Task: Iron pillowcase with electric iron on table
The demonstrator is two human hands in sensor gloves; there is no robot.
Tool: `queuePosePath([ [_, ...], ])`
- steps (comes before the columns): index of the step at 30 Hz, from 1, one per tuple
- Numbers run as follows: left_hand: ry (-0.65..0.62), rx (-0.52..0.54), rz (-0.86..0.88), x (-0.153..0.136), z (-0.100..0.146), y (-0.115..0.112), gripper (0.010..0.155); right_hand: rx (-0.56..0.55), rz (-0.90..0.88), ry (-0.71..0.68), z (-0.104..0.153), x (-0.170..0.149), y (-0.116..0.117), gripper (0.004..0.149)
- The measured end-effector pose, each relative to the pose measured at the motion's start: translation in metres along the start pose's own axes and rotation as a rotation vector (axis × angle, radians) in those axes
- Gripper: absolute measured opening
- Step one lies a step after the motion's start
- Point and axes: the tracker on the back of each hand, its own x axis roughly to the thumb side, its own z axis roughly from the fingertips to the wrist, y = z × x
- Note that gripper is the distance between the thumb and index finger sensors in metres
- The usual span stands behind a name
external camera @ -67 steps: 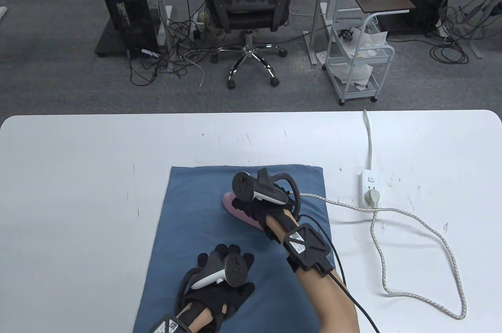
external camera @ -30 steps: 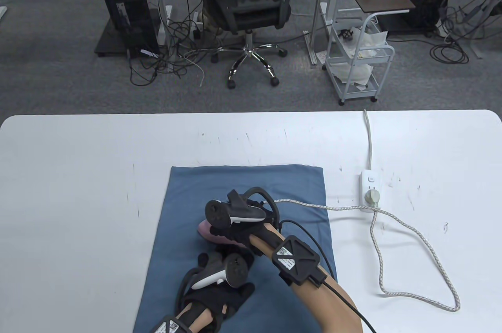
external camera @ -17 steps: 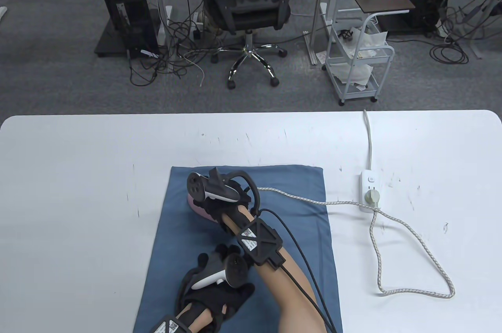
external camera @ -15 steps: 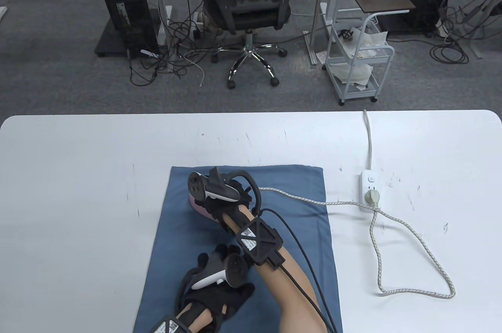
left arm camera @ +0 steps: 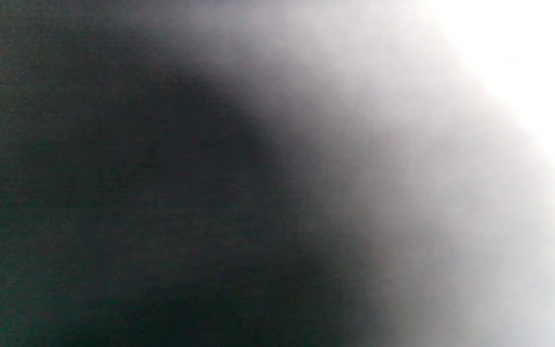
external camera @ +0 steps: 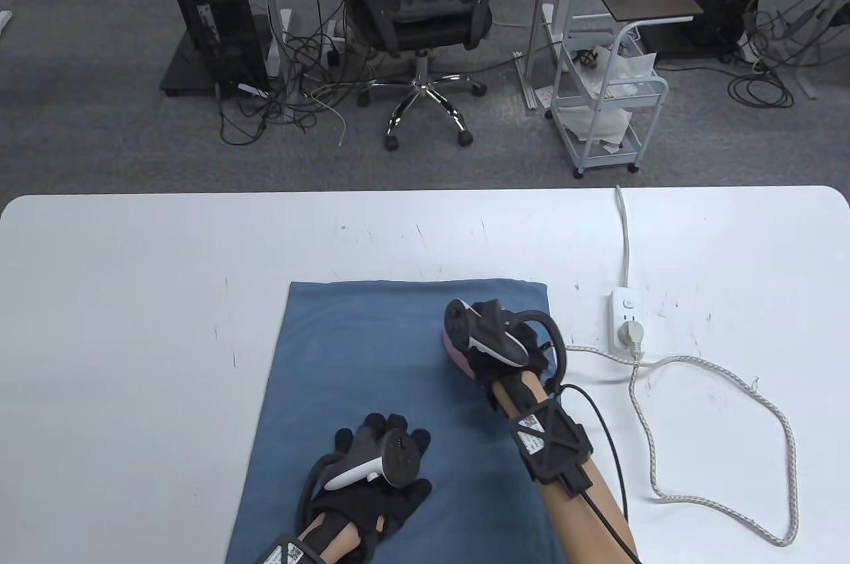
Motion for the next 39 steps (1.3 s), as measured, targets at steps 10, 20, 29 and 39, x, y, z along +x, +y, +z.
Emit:
queuePosePath([
  [10, 0.001, 0.0, -0.001, 0.0, 0.0, 0.0, 0.074, 0.0, -0.072, 0.15, 0.014, -0.067, 0.007, 0.068],
  [20, -0.002, 0.0, 0.001, 0.0, 0.0, 0.0, 0.075, -0.137, -0.306, -0.037, 0.066, -0.07, -0.037, 0.066],
  [29, 0.002, 0.063, -0.012, 0.001, 0.003, 0.007, 0.075, -0.193, -0.371, -0.13, 0.083, -0.077, -0.055, 0.066],
  [39, 0.014, 0.125, -0.061, 0.006, -0.034, 0.071, 0.073, -0.2, -0.36, -0.135, 0.078, -0.089, -0.053, 0.066],
])
